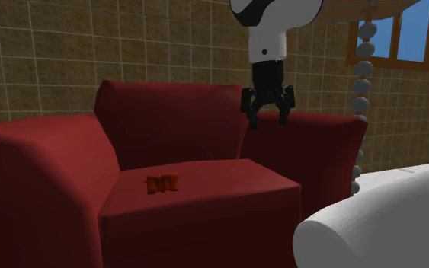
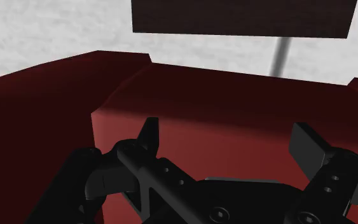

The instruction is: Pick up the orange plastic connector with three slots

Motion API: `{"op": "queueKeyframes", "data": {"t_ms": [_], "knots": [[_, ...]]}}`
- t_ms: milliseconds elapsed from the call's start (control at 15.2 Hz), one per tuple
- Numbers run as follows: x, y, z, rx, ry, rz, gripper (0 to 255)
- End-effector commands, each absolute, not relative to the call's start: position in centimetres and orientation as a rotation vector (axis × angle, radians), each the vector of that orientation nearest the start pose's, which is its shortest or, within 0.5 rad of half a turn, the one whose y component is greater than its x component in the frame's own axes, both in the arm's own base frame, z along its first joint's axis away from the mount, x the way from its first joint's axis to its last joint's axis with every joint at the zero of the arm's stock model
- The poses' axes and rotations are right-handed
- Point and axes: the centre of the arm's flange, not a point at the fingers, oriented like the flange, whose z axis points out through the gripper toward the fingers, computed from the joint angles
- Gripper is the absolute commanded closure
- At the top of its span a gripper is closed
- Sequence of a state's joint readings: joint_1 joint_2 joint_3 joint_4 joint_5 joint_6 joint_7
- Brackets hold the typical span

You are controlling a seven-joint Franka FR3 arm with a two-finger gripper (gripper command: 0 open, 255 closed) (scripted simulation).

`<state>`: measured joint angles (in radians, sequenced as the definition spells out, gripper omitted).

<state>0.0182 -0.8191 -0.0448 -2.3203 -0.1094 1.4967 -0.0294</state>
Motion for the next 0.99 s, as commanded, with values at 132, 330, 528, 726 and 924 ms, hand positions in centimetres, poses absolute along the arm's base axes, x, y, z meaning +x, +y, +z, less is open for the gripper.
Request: {"op": "queueKeyframes", "data": {"t_ms": [132,330,528,726,924], "knots": [[31.2,-2.2,59.9,-3.196,-0.185,0.006,0],[34.4,-1.2,58.1,-3.147,-0.435,-0.002,0],[37.4,0.2,56.4,-3.078,-0.679,-0.01,0],[40.1,2.2,54.7,-2.99,-0.914,-0.017,0],[42.4,4.6,53.1,-2.884,-1.14,-0.025,0]]}}
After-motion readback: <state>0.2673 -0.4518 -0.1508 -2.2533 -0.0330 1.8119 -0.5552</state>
